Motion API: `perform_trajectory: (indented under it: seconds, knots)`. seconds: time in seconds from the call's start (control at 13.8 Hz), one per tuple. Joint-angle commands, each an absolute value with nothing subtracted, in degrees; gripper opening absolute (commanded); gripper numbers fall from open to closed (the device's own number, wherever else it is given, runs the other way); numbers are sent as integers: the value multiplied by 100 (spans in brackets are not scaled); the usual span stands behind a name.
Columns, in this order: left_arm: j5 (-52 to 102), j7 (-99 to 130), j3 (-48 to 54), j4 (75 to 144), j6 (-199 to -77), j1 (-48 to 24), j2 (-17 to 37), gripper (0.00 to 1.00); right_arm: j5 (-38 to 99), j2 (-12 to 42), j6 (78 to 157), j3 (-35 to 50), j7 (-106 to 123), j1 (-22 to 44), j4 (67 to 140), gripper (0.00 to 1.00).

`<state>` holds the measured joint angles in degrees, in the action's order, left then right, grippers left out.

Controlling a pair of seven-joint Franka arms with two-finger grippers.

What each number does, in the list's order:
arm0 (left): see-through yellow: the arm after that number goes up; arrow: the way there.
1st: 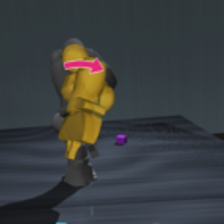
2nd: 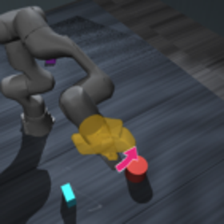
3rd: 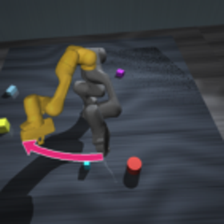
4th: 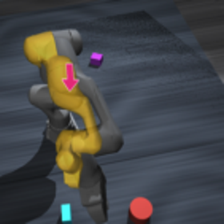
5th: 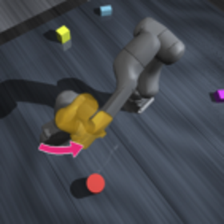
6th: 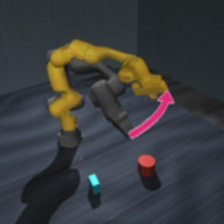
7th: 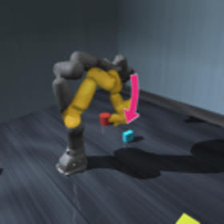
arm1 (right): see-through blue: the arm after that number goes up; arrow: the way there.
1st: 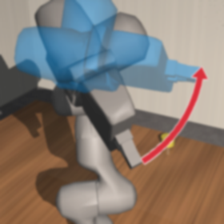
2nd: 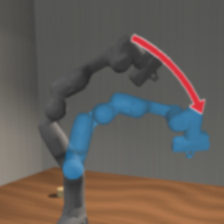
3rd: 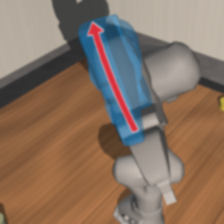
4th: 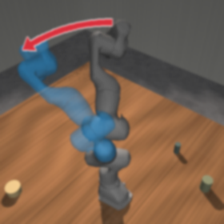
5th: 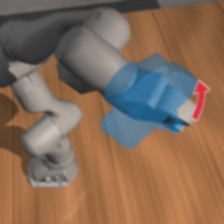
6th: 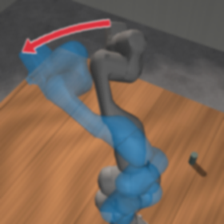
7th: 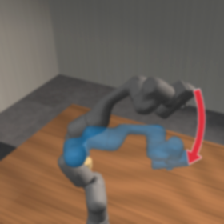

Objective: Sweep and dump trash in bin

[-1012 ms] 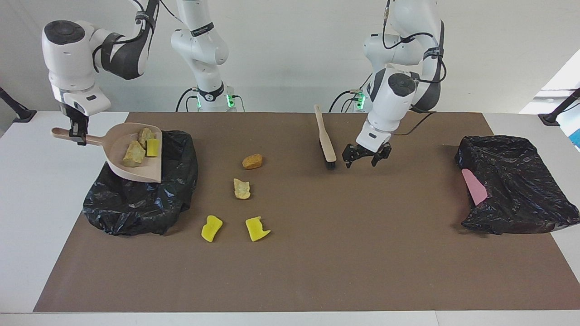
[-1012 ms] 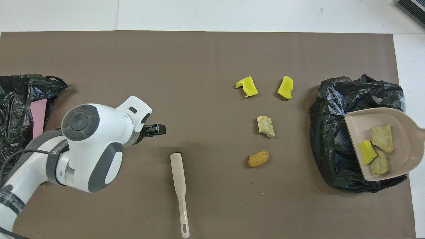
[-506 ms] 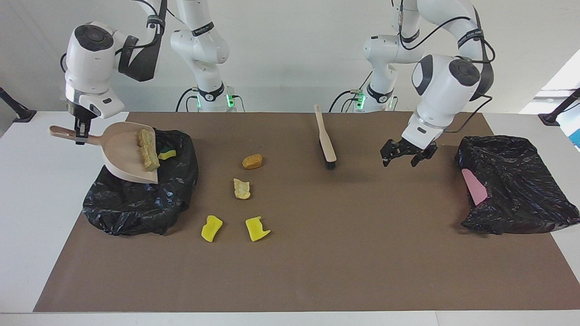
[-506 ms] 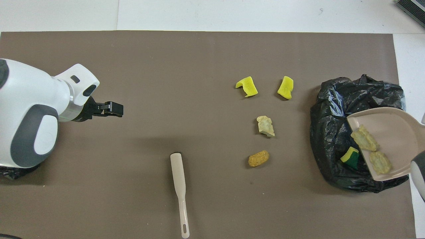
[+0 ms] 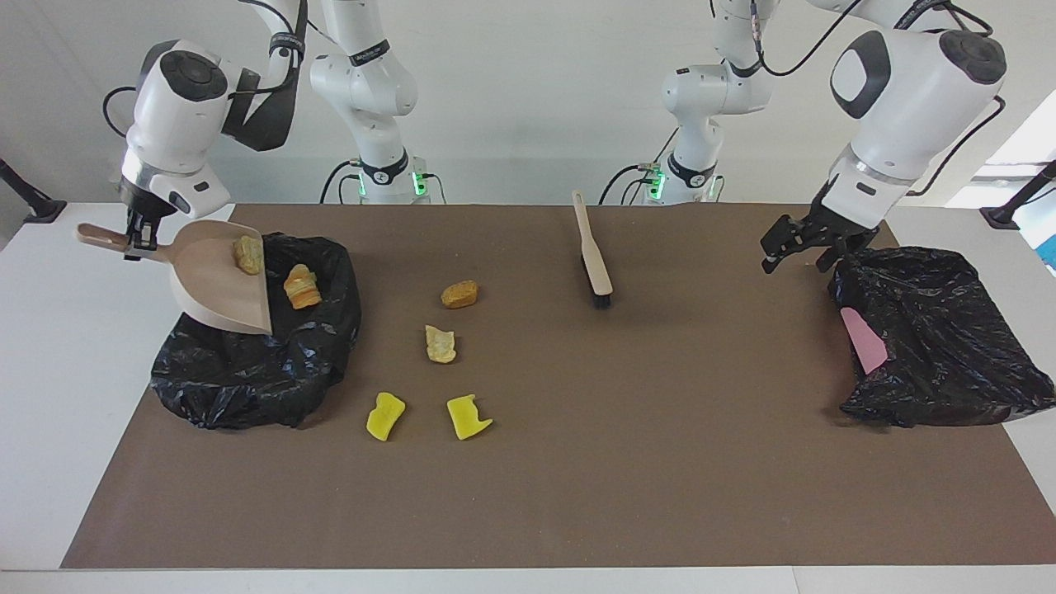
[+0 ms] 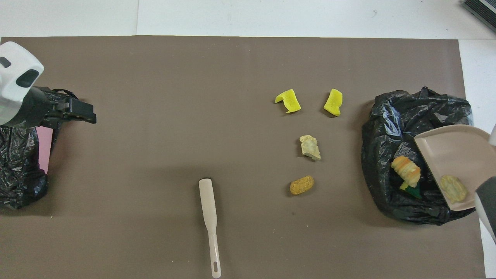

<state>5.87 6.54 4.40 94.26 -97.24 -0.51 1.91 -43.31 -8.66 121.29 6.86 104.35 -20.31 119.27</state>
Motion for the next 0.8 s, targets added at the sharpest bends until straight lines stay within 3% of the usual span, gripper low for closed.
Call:
perform_trajectory:
  seconds: [0.0, 0.72]
  knots:
    - [510, 615, 440, 9097, -9378, 44, 308, 100, -4692, -1037, 12015, 747, 10266, -2021, 12059, 0]
    - [362, 589, 422, 9079, -9334, -52, 211, 100, -5721, -1441, 11725, 747, 9308, -1424, 12463, 0]
